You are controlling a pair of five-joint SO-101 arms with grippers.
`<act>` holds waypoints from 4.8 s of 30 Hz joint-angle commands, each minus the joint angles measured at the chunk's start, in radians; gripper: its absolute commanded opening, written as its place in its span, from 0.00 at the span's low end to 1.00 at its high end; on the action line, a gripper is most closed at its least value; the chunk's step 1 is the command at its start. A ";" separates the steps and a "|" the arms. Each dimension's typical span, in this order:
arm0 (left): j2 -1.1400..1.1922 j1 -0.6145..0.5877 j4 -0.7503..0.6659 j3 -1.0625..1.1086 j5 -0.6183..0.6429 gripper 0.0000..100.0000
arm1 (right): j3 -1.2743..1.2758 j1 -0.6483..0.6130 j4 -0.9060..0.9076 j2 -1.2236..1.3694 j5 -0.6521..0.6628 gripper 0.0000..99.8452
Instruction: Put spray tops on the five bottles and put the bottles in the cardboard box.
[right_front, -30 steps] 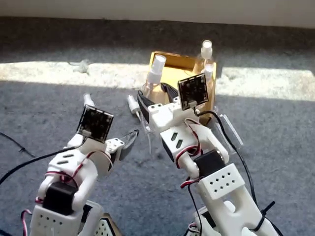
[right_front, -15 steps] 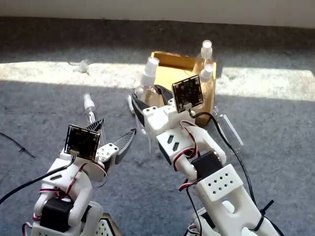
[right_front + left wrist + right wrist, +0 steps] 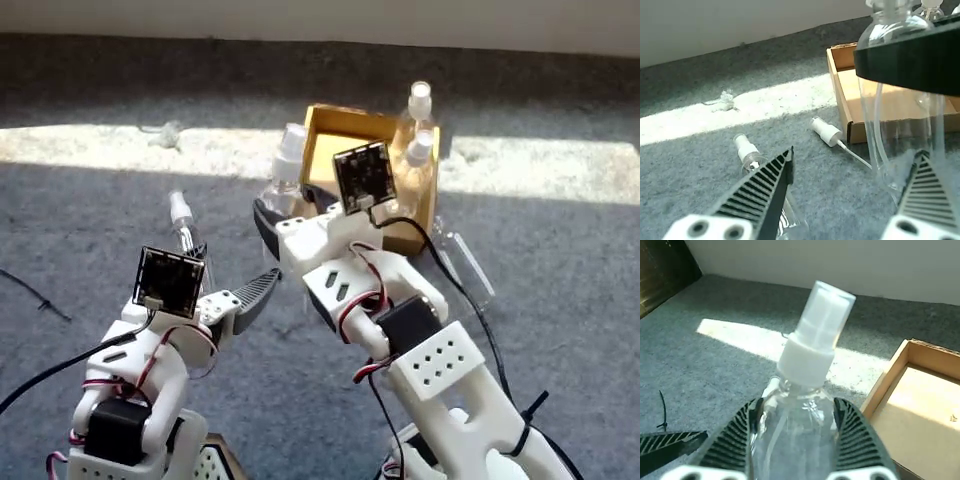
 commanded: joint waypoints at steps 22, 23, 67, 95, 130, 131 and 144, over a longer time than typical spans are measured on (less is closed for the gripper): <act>-0.005 0.025 -0.017 -0.005 0.012 0.34 | -0.308 0.012 0.252 0.015 0.078 0.00; -0.007 0.025 -0.017 -0.005 0.012 0.34 | -0.302 0.035 0.193 0.019 0.107 0.00; 0.001 -0.036 -0.173 0.122 0.009 0.27 | -0.717 0.326 0.259 0.473 0.170 0.00; -0.001 -0.042 -0.175 0.122 0.011 0.27 | 0.338 0.518 -0.513 -0.036 0.259 0.00; -0.005 -0.039 -0.175 0.122 0.012 0.27 | 0.337 0.519 -0.641 0.108 0.264 0.00; -0.005 -0.039 -0.175 0.122 0.012 0.27 | 0.337 0.519 -0.641 0.108 0.264 0.00; -0.007 -0.016 -0.175 0.122 0.012 0.27 | 0.338 0.542 -0.645 0.105 0.265 0.00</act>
